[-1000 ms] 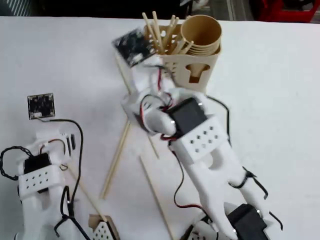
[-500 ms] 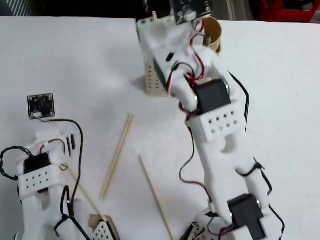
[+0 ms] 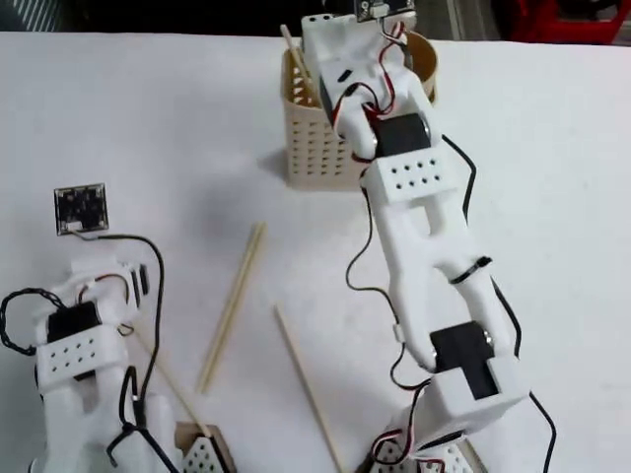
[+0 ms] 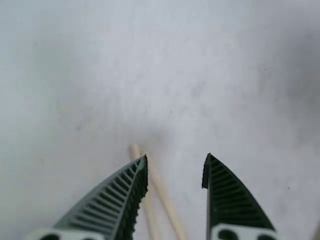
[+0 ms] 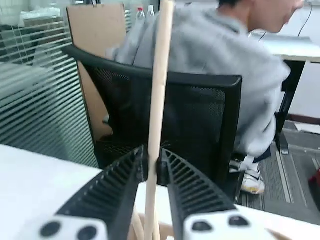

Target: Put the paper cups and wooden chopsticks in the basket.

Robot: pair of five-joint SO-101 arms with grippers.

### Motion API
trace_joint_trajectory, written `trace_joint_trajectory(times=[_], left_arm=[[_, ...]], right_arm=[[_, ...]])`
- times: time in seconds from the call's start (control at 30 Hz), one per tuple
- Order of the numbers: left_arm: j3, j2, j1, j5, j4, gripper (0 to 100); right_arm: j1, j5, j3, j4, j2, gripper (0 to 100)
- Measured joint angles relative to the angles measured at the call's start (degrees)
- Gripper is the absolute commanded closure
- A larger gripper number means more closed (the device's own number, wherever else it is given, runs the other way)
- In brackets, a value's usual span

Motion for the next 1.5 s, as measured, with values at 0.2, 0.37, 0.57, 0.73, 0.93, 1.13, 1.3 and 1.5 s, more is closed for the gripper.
trace_joint_trajectory(times=[0.2,0.37,0.57,0.73,0.93,1.13,1.3,1.5], left_arm=[[0.00,0.00,0.00,0.00,0.00,81],[0.00,0.00,0.00,0.00,0.00,81],[0.00,0.00,0.00,0.00,0.00,81],[0.00,0.00,0.00,0.00,0.00,81],[0.00,0.00,0.00,0.00,0.00,81],[0.00,0.00,0.00,0.00,0.00,81],[0.00,0.00,0.00,0.00,0.00,81],[0.00,0.00,0.00,0.00,0.00,81]], right_arm=[[-0.09,0.00,-0.09,7.47,-0.26,81.8],[-1.67,0.00,-0.09,20.84,-7.30,85.8],[-6.77,0.00,-0.09,44.22,-15.82,85.8],[-12.04,0.00,-0.09,64.09,-17.14,85.8],[-18.99,0.00,10.02,70.42,-17.32,85.8],[-22.77,-10.64,26.55,55.47,-17.23,85.8],[-22.86,-16.70,35.43,38.86,-17.23,85.8],[-23.47,-20.66,35.69,31.30,-9.49,85.8]])
